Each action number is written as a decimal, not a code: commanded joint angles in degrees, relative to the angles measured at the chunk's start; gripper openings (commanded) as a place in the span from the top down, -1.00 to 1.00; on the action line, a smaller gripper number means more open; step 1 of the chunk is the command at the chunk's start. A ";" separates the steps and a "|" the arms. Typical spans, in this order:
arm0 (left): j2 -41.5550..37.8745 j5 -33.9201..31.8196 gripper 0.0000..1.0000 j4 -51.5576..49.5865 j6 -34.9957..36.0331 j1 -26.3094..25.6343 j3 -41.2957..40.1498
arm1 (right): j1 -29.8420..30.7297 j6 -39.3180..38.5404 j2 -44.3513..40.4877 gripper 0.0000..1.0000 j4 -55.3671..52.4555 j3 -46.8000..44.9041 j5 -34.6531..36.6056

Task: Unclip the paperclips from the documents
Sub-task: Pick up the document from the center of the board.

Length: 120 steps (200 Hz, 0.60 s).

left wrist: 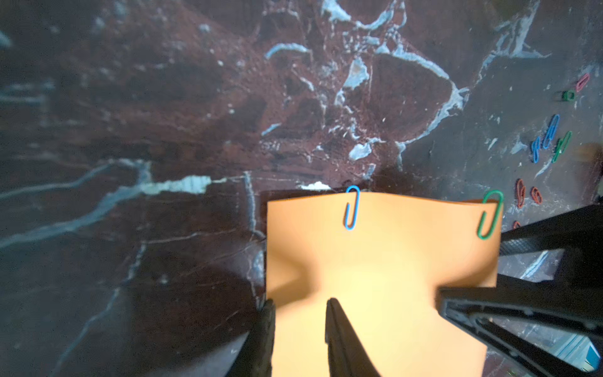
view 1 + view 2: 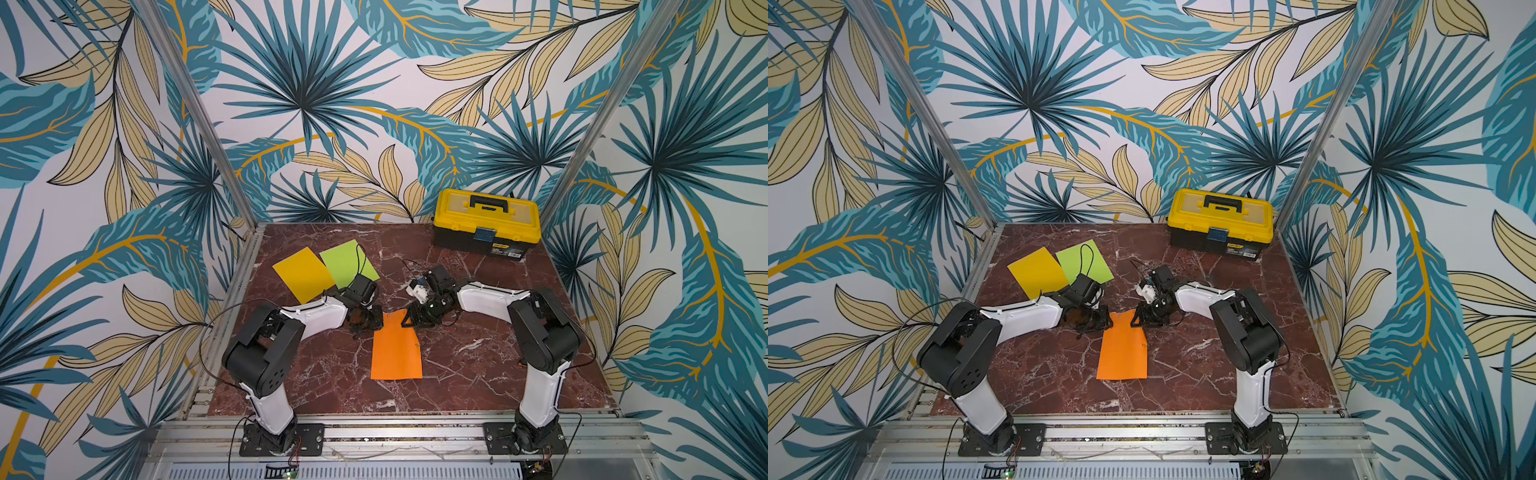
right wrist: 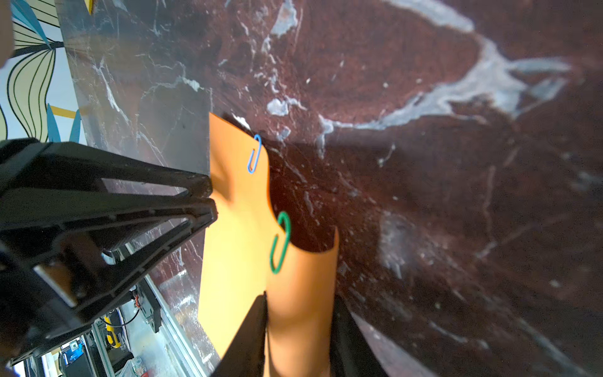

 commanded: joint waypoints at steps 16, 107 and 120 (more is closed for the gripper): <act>-2.35 0.34 0.42 -1.45 0.06 0.02 -1.88 | 0.27 -1.04 0.16 0.39 -1.75 0.56 0.83; -11.88 0.99 0.32 -3.32 2.14 4.97 -2.99 | 0.02 -1.22 -2.89 0.57 2.12 -1.28 -1.51; -12.33 0.95 0.29 -3.32 2.81 5.51 -3.44 | -0.06 -1.06 -3.65 0.58 3.22 -1.82 -2.19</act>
